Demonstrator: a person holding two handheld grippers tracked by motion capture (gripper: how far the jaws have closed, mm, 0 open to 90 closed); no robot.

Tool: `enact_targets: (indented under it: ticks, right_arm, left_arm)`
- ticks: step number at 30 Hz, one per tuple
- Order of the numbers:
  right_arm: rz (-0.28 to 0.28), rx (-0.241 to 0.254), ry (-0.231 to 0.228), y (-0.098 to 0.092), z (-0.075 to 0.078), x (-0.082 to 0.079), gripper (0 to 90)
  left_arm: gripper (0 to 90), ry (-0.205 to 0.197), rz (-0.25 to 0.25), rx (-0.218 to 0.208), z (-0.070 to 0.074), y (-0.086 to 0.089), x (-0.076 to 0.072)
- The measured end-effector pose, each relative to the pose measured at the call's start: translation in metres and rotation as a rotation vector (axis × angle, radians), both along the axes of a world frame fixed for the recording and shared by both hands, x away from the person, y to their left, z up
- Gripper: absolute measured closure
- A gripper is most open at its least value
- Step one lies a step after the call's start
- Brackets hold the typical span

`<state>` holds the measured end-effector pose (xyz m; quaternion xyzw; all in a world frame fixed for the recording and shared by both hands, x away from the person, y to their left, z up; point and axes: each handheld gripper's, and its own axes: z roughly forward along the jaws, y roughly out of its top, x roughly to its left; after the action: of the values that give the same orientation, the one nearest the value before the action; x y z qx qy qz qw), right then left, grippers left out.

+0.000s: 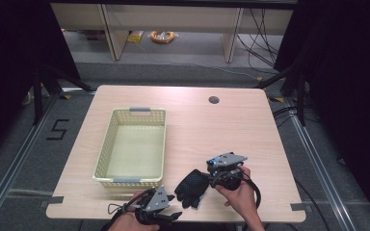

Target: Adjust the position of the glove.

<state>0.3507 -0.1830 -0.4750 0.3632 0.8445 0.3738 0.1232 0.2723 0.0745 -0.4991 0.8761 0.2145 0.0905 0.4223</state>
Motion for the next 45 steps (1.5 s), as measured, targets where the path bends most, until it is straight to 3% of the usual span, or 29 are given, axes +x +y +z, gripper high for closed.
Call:
enact_targets:
  ticks: [4,6,8,10,12,14,15,16,19,20,21,22,25,26,29,31,34,37,38,40,41,42,45]
  right_arm:
    - [0.018,-0.010,-0.005,0.008,-0.007,0.010,64.1]
    - [0.010,-0.015,0.015,0.011,-0.009,0.013,65.3]
    - [0.008,-0.010,0.071,0.011,-0.009,0.015,66.1]
    - [0.021,-0.013,0.047,0.012,-0.013,0.020,67.0]
    - [0.013,-0.008,0.064,0.012,-0.016,0.022,68.2]
    - [-0.005,0.001,0.109,0.012,-0.017,0.023,68.2]
    - [-0.020,0.011,0.109,0.014,-0.019,0.023,68.2]
    - [0.000,-0.006,0.072,0.013,-0.021,0.026,68.2]
    - [0.000,-0.012,0.121,0.014,-0.023,0.028,69.8]
    - [-0.001,-0.005,0.112,0.014,-0.027,0.028,72.0]
    - [-0.012,0.023,0.147,0.013,-0.028,0.027,77.3]
    - [-0.012,0.023,0.147,0.013,-0.028,0.027,77.3]
    - [-0.022,0.065,0.158,0.010,-0.031,0.026,83.1]
    - [-0.020,0.059,0.176,0.009,-0.030,0.026,84.7]
    - [-0.027,0.086,0.147,0.009,-0.029,0.023,87.6]
    - [-0.025,0.096,0.161,0.007,-0.025,0.021,87.9]
    - [-0.038,0.139,0.144,0.001,-0.019,0.015,88.1]
    - [-0.048,0.215,0.142,-0.006,-0.014,0.006,88.3]
    - [-0.079,0.255,0.186,-0.006,-0.011,-0.002,88.3]
    - [-0.066,0.265,0.140,-0.012,-0.009,-0.009,88.3]
    - [-0.090,0.286,0.149,-0.011,-0.008,-0.014,88.3]
    - [-0.081,0.271,0.127,-0.012,-0.009,-0.017,88.3]
    - [-0.077,0.257,0.124,-0.011,-0.012,-0.029,88.4]
  left_arm:
    - [45.4,0.029,-0.011,0.014,-0.003,-0.015,0.003]
    - [46.6,0.010,-0.035,0.052,-0.004,-0.020,0.007]
    - [47.8,0.023,-0.018,0.054,-0.006,-0.024,0.008]
    - [50.1,0.012,-0.012,0.061,-0.008,-0.027,0.010]
    - [51.4,0.012,-0.010,0.064,-0.009,-0.029,0.012]
    - [53.3,-0.016,-0.025,0.101,-0.009,-0.030,0.015]
    - [53.8,-0.003,-0.008,0.098,-0.010,-0.031,0.015]
    - [55.6,-0.001,-0.004,0.093,-0.012,-0.032,0.017]
    - [60.6,-0.022,-0.001,0.112,-0.014,-0.032,0.017]
    - [65.0,-0.041,-0.002,0.130,-0.013,-0.031,0.017]
    - [71.0,-0.045,-0.005,0.140,-0.011,-0.031,0.017]
    - [71.0,-0.064,-0.016,0.144,-0.011,-0.030,0.017]
    - [77.7,-0.059,-0.020,0.154,-0.012,-0.029,0.016]
    - [79.8,-0.070,-0.027,0.149,-0.012,-0.029,0.017]
    - [81.9,-0.066,-0.026,0.149,-0.010,-0.027,0.018]
    - [83.4,-0.077,-0.019,0.133,-0.007,-0.023,0.018]
    - [84.4,-0.093,-0.006,0.124,-0.001,-0.016,0.020]
    - [84.7,-0.109,0.006,0.127,0.003,-0.008,0.023]
    - [84.8,-0.108,0.006,0.119,0.003,-0.007,0.023]
    - [84.7,-0.108,0.009,0.126,0.003,-0.003,0.024]
    - [84.6,-0.108,0.010,0.126,0.003,-0.002,0.024]
    - [84.7,-0.115,0.012,0.124,0.002,0.000,0.024]
    - [84.6,-0.115,0.017,0.136,-0.001,0.001,0.027]
